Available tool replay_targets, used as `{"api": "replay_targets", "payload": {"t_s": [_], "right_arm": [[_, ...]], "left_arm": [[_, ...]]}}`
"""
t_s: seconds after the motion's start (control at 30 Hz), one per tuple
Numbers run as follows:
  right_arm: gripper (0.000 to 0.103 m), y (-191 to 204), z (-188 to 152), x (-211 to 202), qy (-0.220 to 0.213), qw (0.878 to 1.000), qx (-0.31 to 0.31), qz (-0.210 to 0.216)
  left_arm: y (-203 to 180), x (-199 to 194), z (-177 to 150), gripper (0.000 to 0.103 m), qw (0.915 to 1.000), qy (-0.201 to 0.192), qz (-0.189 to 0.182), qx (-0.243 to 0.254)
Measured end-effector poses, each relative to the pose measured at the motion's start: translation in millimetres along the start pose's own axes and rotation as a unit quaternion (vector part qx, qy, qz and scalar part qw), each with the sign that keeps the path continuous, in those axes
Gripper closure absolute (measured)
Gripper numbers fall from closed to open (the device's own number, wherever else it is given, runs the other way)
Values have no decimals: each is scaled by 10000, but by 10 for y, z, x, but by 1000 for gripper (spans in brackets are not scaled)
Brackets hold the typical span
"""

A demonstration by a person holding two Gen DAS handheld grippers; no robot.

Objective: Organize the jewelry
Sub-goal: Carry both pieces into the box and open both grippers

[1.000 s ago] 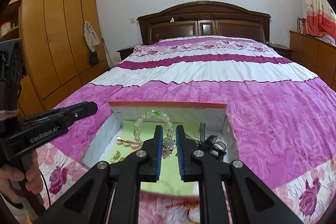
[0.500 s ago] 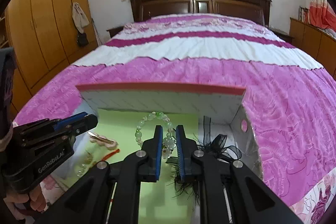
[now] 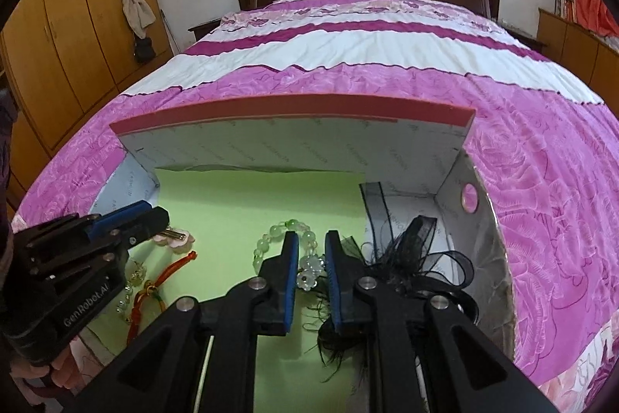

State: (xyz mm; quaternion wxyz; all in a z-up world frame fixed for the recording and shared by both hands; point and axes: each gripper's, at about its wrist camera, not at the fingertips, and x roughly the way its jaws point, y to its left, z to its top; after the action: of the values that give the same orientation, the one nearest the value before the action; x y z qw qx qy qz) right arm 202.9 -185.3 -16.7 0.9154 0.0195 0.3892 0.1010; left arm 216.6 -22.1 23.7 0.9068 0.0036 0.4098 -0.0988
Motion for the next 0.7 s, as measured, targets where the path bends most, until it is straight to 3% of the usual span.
{"api": "replay_targets", "payload": {"t_s": [0.2, 0.7], "right_arm": [[77, -4, -5, -150, -60, 10000, 19, 75], [64, 64, -176, -894, -711, 9972, 83, 229]], "left_arm": [[17, -143, 12, 84, 9999, -110, 15, -18], [4, -692, 6, 84, 9990, -428, -111, -11]]}}
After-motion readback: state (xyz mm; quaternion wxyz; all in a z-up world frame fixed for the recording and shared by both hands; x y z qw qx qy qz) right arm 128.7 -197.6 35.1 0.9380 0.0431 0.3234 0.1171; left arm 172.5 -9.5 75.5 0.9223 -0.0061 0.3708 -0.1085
